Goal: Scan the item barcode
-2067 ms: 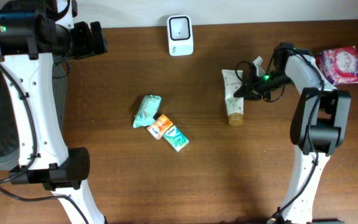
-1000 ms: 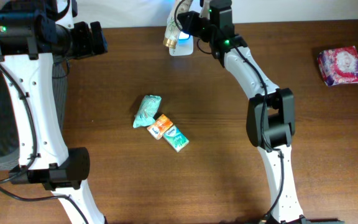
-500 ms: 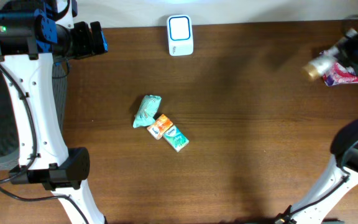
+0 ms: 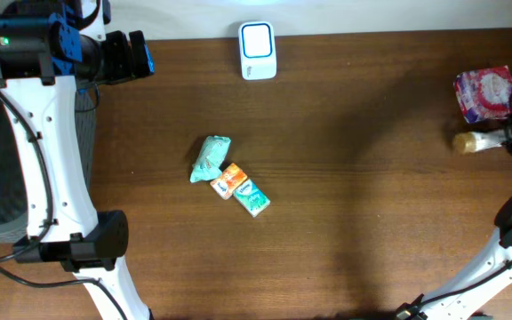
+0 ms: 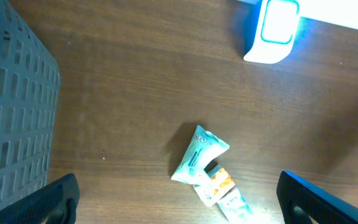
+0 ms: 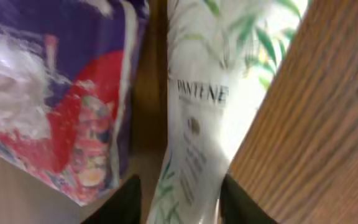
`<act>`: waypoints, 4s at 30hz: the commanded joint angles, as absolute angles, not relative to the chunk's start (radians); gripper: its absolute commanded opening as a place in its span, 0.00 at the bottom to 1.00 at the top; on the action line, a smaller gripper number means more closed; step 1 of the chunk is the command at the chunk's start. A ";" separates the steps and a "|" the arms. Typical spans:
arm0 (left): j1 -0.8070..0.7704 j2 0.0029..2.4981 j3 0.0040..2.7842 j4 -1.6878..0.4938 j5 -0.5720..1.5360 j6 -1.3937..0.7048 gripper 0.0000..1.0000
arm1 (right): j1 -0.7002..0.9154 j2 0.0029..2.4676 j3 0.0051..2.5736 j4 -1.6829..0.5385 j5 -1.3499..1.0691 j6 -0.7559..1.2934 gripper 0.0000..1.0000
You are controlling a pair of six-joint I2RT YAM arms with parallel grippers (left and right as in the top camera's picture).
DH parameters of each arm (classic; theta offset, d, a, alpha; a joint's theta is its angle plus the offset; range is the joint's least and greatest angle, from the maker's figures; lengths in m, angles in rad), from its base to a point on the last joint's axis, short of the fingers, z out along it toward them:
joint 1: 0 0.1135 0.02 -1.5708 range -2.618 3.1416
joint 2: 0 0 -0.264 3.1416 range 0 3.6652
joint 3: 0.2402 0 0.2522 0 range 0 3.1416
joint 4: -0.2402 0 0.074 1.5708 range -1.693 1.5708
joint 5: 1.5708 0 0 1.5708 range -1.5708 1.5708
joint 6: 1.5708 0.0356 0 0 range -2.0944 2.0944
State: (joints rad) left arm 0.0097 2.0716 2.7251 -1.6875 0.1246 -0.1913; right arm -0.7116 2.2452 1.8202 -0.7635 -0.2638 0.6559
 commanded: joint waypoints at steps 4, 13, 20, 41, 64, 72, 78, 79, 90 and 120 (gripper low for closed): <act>0.010 2.045 2.737 -1.688 0.135 -0.186 0.99 | -0.703 2.157 2.000 -0.940 -0.456 0.526 0.51; 0.010 2.045 2.737 -1.688 0.135 -0.186 0.99 | -0.363 1.993 2.050 -1.375 -0.749 -0.049 0.90; 0.010 2.045 2.737 -1.688 0.135 -0.186 0.99 | 0.235 2.042 1.878 -1.311 -0.453 -0.151 0.93; 0.010 2.045 2.737 -1.688 0.135 -0.186 0.99 | 0.805 2.084 1.510 -0.902 0.143 0.246 0.51; 0.010 2.045 2.737 -1.688 0.135 -0.186 0.99 | 0.143 2.085 1.433 -0.914 -0.621 0.059 0.39; 0.010 2.045 2.737 -1.688 0.135 -0.186 0.99 | -0.002 2.081 1.555 -1.077 -0.542 0.056 0.46; 0.010 2.045 2.737 -1.688 0.135 -0.186 0.99 | 0.109 2.084 1.553 -1.036 -0.439 0.095 0.53; 0.010 2.045 2.737 -1.688 0.135 -0.186 0.99 | 0.123 2.085 1.533 -1.008 -0.437 0.117 0.52; 0.010 2.045 2.737 -1.688 0.135 -0.186 0.99 | 0.131 2.084 1.397 -0.847 -0.546 0.139 0.04; 0.010 2.045 2.737 -1.688 0.135 -0.186 0.99 | 0.180 2.071 1.606 -0.233 -0.951 0.527 0.04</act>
State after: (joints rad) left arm 0.0097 2.0716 2.7251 -1.6867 0.1246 -0.1913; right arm 0.1291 2.0861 1.5990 -0.1761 -1.2884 0.5354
